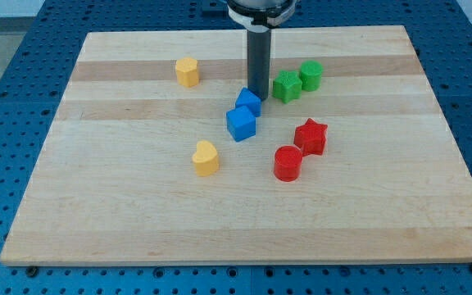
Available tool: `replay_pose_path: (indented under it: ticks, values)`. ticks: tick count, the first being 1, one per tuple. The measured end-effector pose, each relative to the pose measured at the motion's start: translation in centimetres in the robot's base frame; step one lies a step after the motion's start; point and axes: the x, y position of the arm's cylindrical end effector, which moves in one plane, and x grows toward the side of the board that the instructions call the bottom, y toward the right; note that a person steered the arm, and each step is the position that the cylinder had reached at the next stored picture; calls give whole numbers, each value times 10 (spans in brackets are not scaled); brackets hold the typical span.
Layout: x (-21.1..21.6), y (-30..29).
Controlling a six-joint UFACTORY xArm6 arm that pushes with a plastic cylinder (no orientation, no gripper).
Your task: Push the green star into the green circle
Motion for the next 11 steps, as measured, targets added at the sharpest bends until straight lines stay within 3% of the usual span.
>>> replay_pose_path:
  ticks: [2,4,11]
  values:
    - [-26,-10]
    - [-8,-1]
    - [-4,82]
